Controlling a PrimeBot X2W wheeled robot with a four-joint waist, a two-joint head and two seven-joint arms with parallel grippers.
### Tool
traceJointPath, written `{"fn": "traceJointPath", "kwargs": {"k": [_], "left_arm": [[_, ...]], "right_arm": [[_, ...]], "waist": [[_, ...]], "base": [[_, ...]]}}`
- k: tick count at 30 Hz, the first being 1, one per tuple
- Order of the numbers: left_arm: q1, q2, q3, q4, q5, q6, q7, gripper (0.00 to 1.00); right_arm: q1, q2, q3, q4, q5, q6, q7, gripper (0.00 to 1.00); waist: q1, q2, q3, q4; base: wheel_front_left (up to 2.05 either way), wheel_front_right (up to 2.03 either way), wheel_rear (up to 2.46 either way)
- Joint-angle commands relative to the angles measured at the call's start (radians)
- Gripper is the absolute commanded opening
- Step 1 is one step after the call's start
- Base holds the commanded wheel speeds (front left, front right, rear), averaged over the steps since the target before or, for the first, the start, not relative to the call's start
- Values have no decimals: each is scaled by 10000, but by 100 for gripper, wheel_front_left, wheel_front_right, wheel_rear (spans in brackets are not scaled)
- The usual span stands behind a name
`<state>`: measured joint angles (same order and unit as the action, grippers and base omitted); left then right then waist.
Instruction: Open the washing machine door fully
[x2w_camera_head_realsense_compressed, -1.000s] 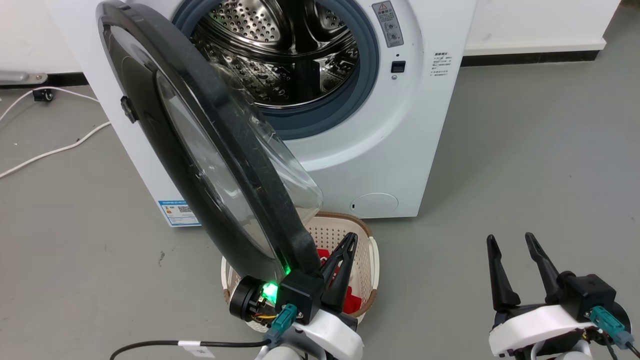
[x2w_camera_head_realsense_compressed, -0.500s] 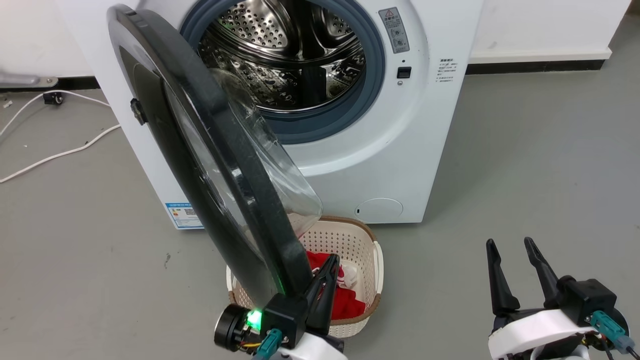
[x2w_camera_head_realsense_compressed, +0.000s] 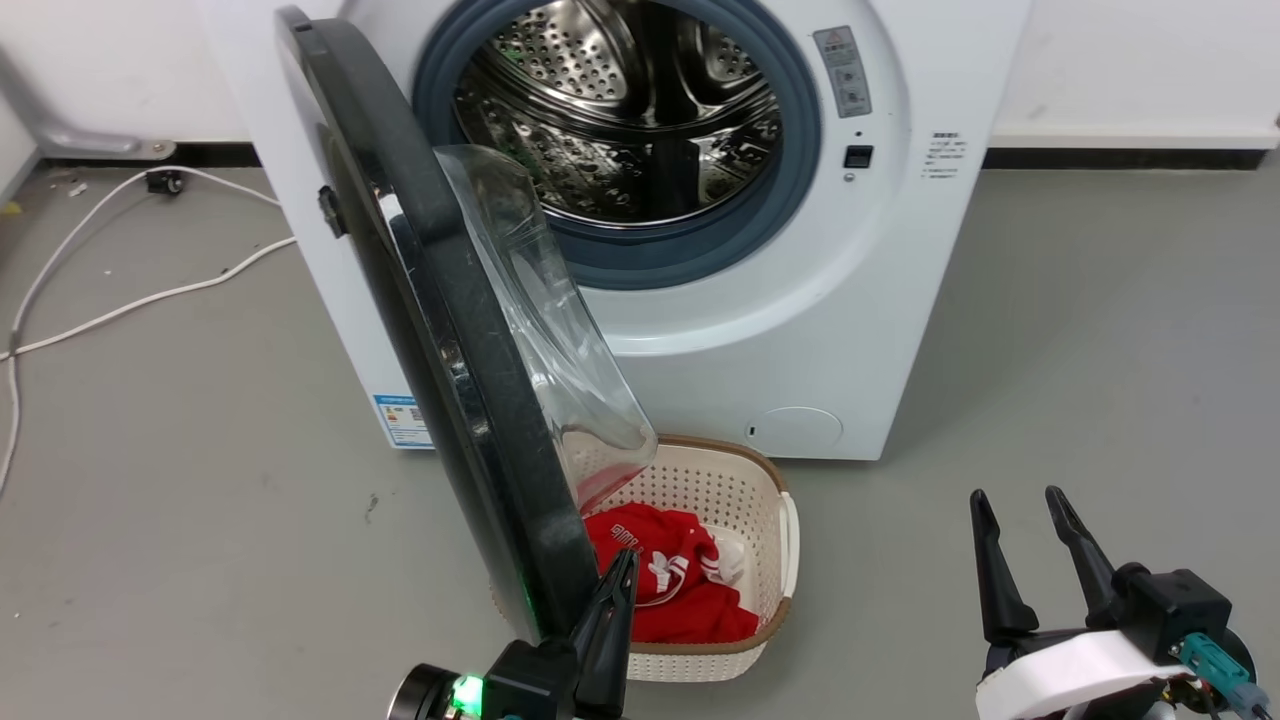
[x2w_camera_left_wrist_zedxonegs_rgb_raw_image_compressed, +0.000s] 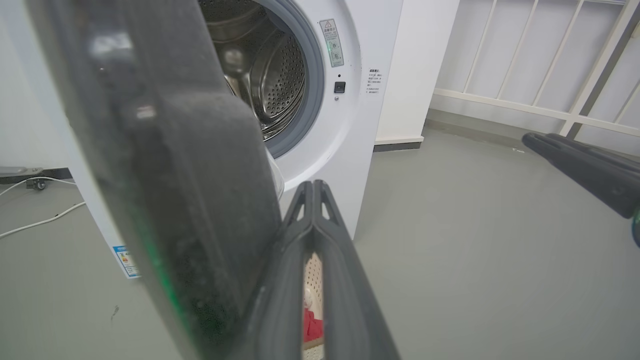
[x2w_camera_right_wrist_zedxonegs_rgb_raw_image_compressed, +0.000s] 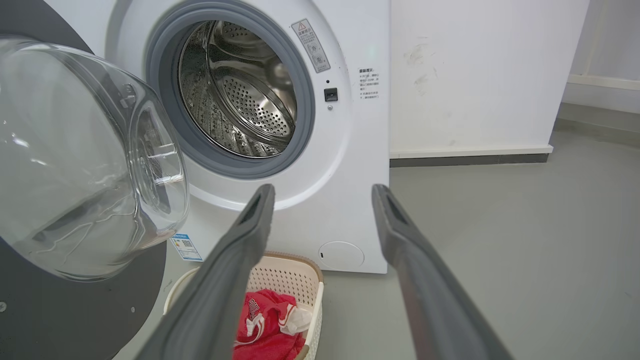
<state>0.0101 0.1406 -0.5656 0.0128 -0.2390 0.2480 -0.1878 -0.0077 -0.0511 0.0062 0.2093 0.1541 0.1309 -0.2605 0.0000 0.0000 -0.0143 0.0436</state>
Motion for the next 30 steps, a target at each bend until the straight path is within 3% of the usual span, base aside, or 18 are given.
{"fn": "traceJointPath", "kwargs": {"k": [1, 17, 30], "left_arm": [[152, 161, 159, 0, 17, 140, 27, 0], [1010, 945, 687, -882, 130, 883, 238, 0], [1130, 1768, 2356, -991, -546, 1441, 23, 0]], "right_arm": [[146, 19, -12, -29, 19, -3, -32, 100], [211, 17, -113, -129, 80, -3, 37, 100], [124, 16, -69, -273, -18, -3, 99, 100]], "waist": [[0, 0, -11, 138], [0, 0, 66, 1402], [0, 0, 193, 1901]], "base": [[0, 0, 0], [0, 0, 0], [0, 0, 0]]}}
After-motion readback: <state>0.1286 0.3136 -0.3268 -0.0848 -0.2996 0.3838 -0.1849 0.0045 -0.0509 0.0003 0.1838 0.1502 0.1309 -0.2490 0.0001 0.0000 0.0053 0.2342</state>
